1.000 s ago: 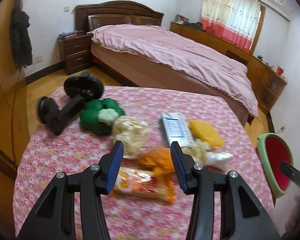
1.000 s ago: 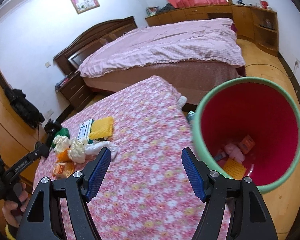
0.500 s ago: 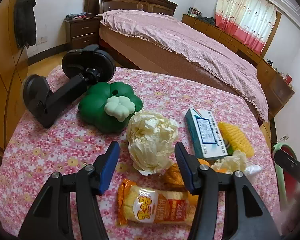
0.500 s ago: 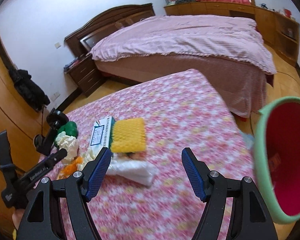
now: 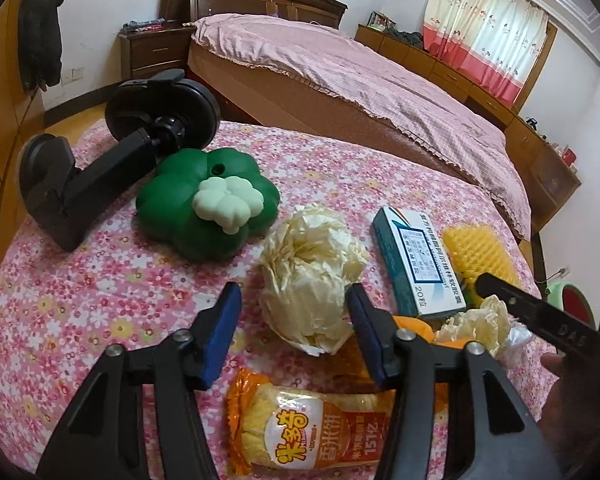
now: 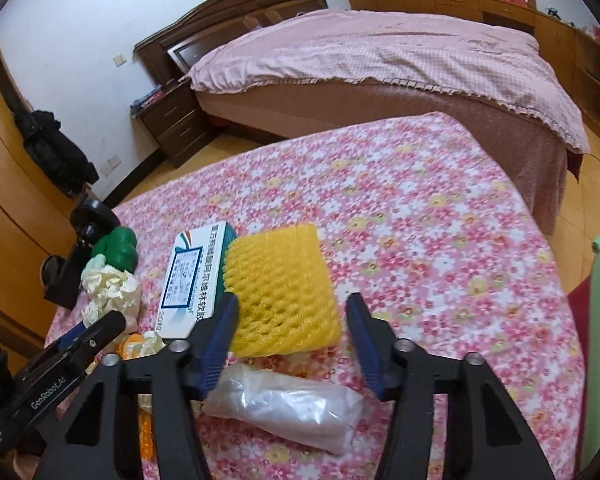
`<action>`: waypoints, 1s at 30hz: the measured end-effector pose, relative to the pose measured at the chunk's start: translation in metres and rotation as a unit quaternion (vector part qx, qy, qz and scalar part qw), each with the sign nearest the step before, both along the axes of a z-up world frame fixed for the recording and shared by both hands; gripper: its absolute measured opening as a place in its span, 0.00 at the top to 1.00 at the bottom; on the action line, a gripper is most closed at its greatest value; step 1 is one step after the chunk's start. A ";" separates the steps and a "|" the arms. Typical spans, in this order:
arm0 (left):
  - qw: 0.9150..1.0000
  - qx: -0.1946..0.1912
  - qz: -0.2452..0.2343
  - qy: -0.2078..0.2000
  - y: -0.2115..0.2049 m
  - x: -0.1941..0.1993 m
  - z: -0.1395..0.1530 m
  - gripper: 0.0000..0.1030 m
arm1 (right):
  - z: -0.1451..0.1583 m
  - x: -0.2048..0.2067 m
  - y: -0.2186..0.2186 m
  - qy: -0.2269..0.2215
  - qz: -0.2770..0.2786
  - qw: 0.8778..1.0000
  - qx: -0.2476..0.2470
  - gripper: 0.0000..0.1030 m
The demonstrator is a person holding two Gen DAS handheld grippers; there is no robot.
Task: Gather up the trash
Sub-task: 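Grasp the crumpled tissue with the left gripper while the right grasps the yellow foam net, then carry the tissue and foam net over the red bucket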
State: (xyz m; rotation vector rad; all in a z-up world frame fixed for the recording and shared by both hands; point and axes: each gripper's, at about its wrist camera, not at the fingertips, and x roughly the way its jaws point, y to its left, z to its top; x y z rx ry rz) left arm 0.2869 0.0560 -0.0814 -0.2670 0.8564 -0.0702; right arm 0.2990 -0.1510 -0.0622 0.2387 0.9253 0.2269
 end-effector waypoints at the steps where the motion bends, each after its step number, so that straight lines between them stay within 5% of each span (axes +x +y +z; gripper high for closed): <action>1: 1.000 -0.003 -0.003 -0.001 0.000 0.000 0.000 0.55 | 0.000 -0.001 0.001 -0.003 0.003 1.000 0.002 0.56; 6: 1.000 -0.010 -0.010 -0.014 -0.002 -0.003 0.004 0.69 | 0.004 -0.005 0.008 -0.022 0.012 1.000 -0.005 0.71; 11: 0.999 -0.020 -0.014 -0.030 -0.003 -0.009 0.013 0.70 | 0.011 -0.013 0.001 -0.038 0.010 0.999 0.007 0.87; 30: 0.993 -0.016 -0.046 -0.105 -0.028 -0.063 0.077 0.71 | 0.065 -0.086 -0.033 -0.094 -0.018 0.995 0.042 0.89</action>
